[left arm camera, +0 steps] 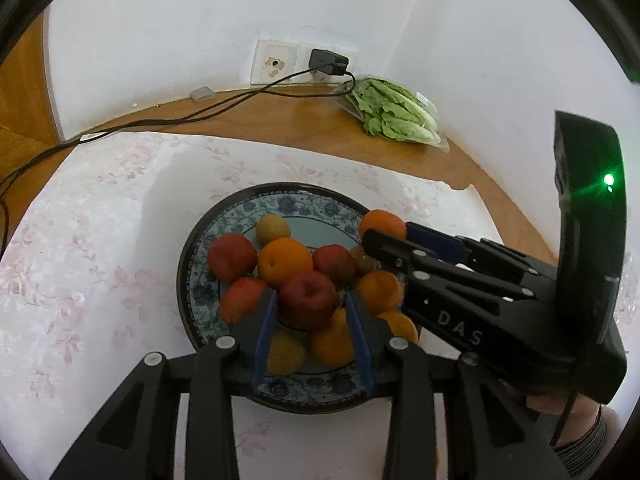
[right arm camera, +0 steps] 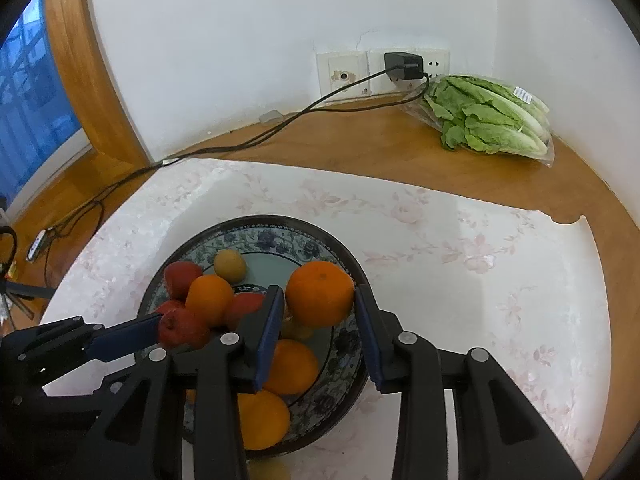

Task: Organize fruits
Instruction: 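Lower the apple onto the plate and open the left gripper while the right releases the orange, then grasp an orange with the left gripper while the right grasps another orange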

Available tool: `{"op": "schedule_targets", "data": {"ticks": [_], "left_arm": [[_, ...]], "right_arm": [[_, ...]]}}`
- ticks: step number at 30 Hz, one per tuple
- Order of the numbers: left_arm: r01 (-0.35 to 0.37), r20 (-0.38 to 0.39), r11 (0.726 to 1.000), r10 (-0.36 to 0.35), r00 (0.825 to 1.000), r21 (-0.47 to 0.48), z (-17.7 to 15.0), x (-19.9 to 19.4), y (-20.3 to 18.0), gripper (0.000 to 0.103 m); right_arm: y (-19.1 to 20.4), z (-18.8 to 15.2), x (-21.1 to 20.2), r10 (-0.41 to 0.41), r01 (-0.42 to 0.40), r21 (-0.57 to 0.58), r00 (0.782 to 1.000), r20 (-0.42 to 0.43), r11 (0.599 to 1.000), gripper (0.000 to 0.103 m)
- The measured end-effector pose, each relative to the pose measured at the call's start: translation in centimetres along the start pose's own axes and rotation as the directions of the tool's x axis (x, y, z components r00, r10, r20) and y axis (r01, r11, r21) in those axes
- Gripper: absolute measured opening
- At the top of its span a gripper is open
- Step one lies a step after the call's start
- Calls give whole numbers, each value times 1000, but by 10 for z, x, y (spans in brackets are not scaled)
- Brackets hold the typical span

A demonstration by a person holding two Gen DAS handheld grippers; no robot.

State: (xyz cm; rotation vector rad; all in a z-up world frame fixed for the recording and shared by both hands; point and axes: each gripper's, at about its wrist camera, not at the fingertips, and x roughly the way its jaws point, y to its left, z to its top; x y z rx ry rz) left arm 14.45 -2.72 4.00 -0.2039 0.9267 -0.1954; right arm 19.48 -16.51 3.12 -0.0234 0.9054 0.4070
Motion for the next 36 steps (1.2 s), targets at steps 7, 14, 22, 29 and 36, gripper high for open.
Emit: {"op": "schedule_targets", "data": {"ticks": [7, 14, 22, 29, 36], "left_arm": [[-2, 9, 1000, 2, 1000, 13, 0, -9, -4, 40], [5, 10, 1000, -5, 1000, 20, -6, -23, -8, 41], [16, -16, 1000, -16, 1000, 21, -21, -36, -13, 41], [29, -40, 999, -29, 999, 22, -39, -44, -17, 41], [39, -54, 998, -37, 998, 46, -50, -50, -29, 41]], "right_arm": [[3, -3, -20, 7, -7, -13, 1000, 26, 1000, 43], [-1, -15, -44, 23, -24, 20, 999, 31, 1000, 43], [-3, -36, -70, 2, -2, 16, 1000, 4, 1000, 43], [0, -60, -87, -9, 9, 16, 1000, -22, 1000, 43], [-1, -77, -100, -8, 9, 35, 999, -31, 999, 43]]}}
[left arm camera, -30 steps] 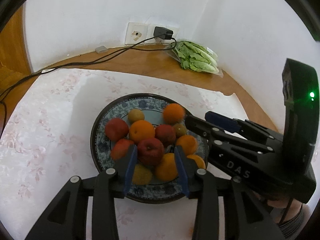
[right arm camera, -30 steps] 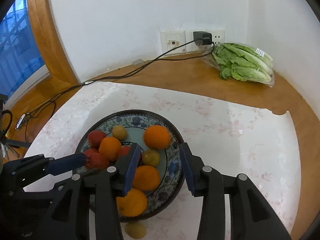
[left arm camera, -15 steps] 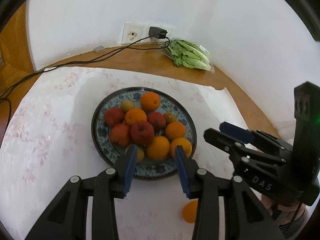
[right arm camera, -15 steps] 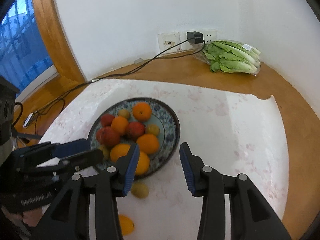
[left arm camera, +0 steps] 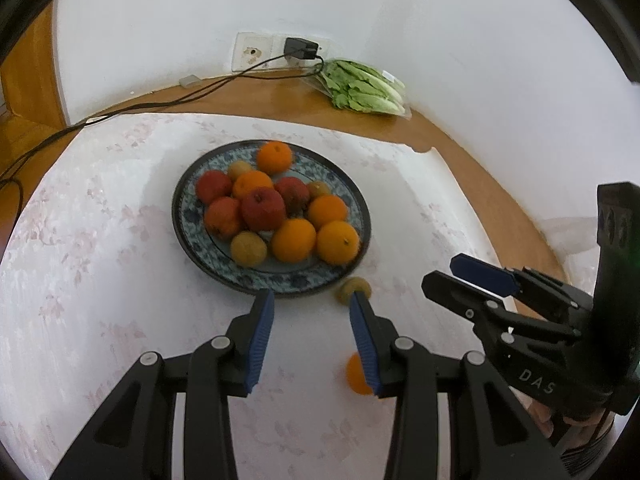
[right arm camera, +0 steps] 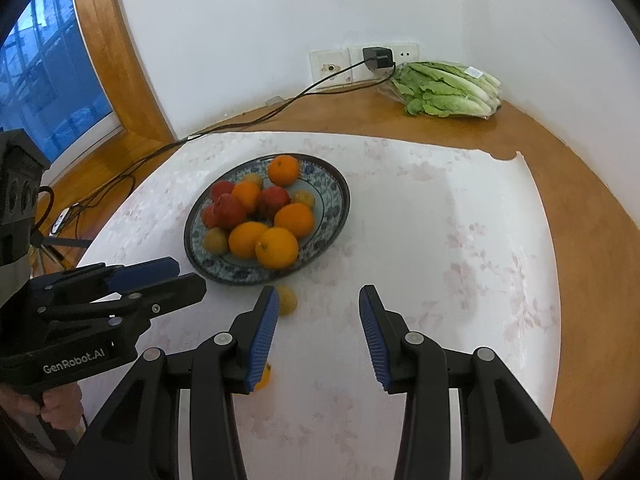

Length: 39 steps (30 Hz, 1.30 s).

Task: Organize fruits
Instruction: 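Grasp an orange with the left gripper while the right grasps another orange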

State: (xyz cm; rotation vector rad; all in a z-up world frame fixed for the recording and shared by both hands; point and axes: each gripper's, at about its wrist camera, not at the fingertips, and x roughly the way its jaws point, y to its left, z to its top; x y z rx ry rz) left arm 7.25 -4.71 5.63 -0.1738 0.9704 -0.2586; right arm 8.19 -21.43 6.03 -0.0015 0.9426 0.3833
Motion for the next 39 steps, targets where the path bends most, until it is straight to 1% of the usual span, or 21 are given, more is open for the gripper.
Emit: {"op": "schedule_targets", "data": {"ticks": [5, 15, 19, 21, 31, 39], "left_arm": [[9, -17, 1000, -9, 1000, 26, -10, 2, -10, 43], [39, -59, 998, -36, 998, 42, -25, 9, -20, 44], [46, -68, 997, -42, 997, 59, -30, 10, -26, 48], [49, -72, 997, -44, 996, 67, -32, 10, -30, 48], [45, -105, 995, -36, 994, 86, -39, 22, -37, 49], [38, -110, 994, -27, 994, 102, -42, 28, -40, 49]], "right_arm": [[-2, -8, -4, -10, 11, 12, 1000, -16, 1000, 43], [-11, -22, -10, -13, 14, 47, 1000, -20, 999, 43], [-14, -25, -11, -10, 11, 56, 1000, -21, 998, 43], [-15, -26, -11, -9, 11, 61, 1000, -22, 998, 43], [-25, -32, -10, -5, 7, 89, 1000, -24, 996, 43], [-30, -34, -8, -1, 4, 102, 1000, -30, 995, 43]]}}
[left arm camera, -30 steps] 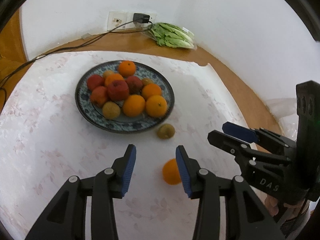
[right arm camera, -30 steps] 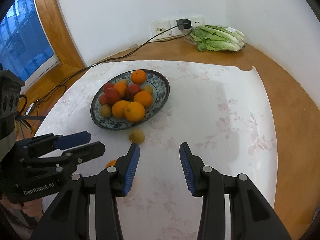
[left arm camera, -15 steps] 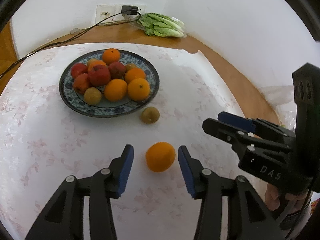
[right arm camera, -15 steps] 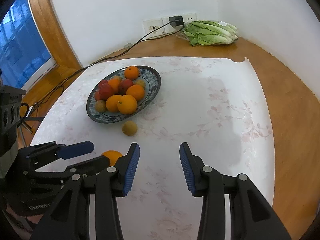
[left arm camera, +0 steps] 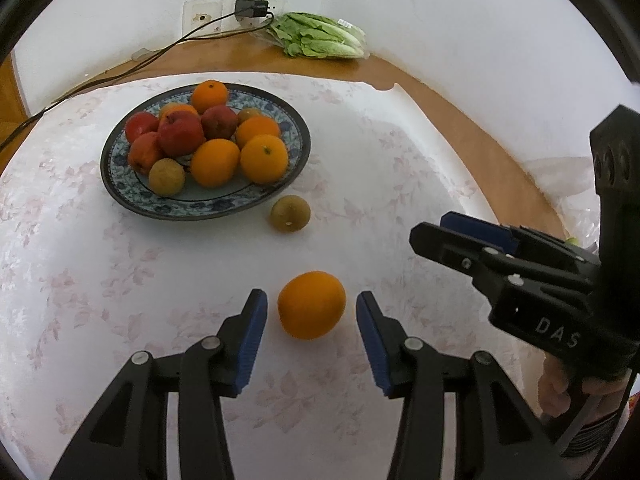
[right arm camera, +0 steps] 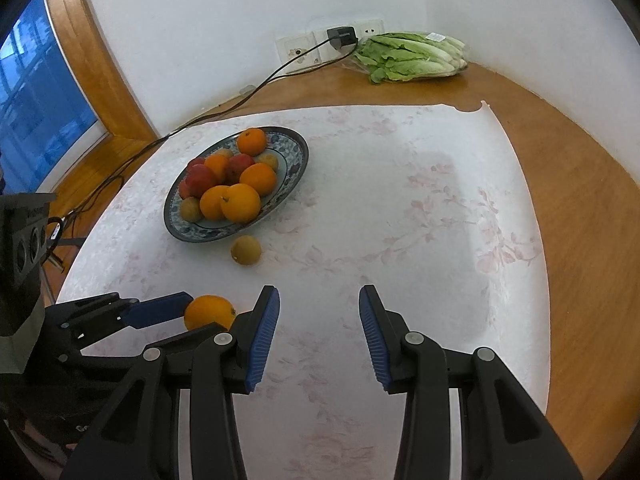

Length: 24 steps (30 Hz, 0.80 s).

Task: Organize fruits
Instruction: 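Grasp an orange with the left gripper while the right grasps another orange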

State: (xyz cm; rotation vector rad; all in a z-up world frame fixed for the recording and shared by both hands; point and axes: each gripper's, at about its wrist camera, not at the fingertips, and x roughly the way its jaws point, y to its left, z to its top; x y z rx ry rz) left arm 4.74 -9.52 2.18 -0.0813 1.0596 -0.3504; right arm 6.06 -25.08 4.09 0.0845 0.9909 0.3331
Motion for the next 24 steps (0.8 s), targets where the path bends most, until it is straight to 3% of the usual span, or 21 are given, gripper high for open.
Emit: {"op": "schedule_targets", "data": {"ticks": [4, 8, 17, 24], "left_arm": [[-1, 3, 1000, 1, 1000, 4, -1, 2, -1, 48], [-1, 2, 1000, 1, 1000, 7, -1, 4, 0, 38], [-7, 20, 1000, 7, 1000, -12, 1, -2, 9, 38], [-59, 56, 996, 63, 996, -66, 6, -16, 31, 38]], "right_arm": [[-1, -1, 2, -1, 1, 3, 1000, -6, 1000, 43], [-1, -1, 3, 1, -1, 3, 1000, -7, 1000, 43], [3, -1, 7, 5, -5, -3, 1000, -19, 1000, 43], [18, 4, 16, 13, -14, -42, 999, -36, 999, 43]]}}
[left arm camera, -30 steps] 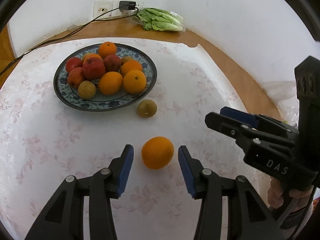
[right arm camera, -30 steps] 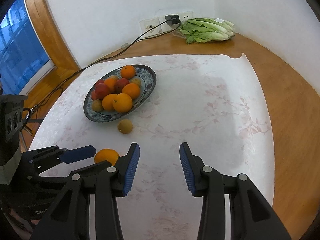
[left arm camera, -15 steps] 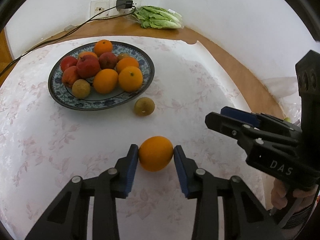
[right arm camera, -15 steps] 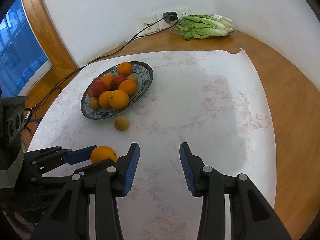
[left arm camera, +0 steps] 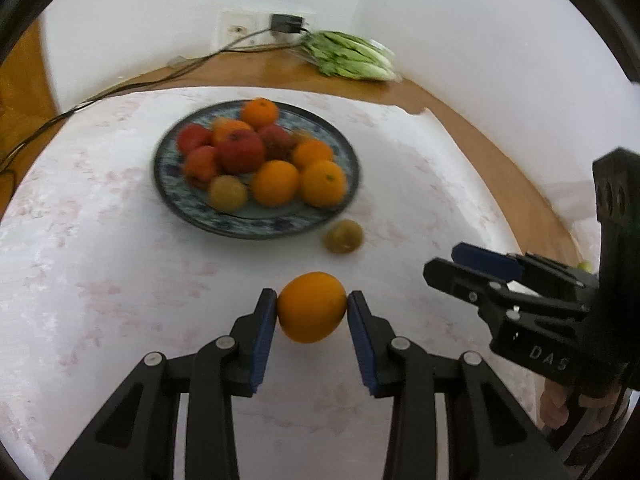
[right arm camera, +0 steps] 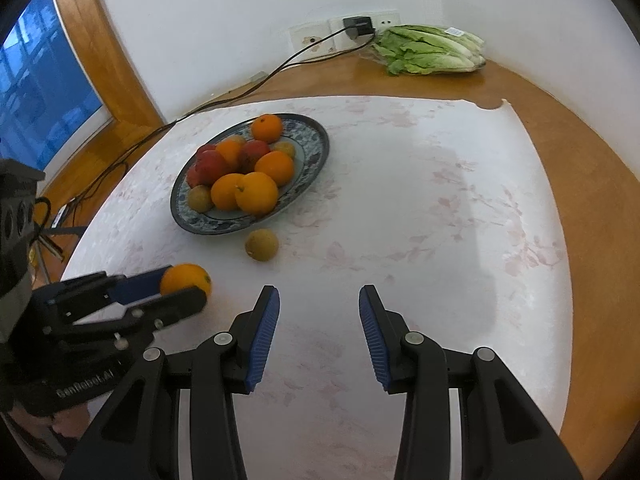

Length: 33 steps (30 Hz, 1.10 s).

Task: Organize fruits
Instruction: 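Grasp an orange with the left gripper while the right grasps another orange, then grasp the small yellow-brown fruit with the right gripper while the left holds its orange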

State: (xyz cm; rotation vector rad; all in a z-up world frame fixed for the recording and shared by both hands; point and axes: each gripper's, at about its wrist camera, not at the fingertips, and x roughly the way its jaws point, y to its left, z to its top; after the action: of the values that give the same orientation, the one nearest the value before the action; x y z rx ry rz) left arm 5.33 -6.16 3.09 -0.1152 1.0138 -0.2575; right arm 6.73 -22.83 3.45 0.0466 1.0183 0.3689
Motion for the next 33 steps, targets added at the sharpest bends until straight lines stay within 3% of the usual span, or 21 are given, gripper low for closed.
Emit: {"op": "schedule_targets", "data": {"ticks": [10, 15, 28, 33], "left_arm": [[-74, 48, 995, 77, 996, -67, 6, -13, 38, 38], [-77, 55, 993, 82, 995, -91, 6, -15, 49, 38], [-93, 59, 991, 99, 993, -101, 8, -14, 52, 38], [-99, 58, 990, 105, 993, -100, 9, -14, 52, 38]], "right_arm": [[26, 14, 27, 19, -21, -59, 999, -29, 998, 43], [33, 21, 43, 27, -29, -70, 999, -35, 997, 43], [42, 23, 55, 8, -10, -107, 1000, -22, 994, 43], [45, 23, 56, -6, 4, -117, 1000, -11, 993, 36]]}}
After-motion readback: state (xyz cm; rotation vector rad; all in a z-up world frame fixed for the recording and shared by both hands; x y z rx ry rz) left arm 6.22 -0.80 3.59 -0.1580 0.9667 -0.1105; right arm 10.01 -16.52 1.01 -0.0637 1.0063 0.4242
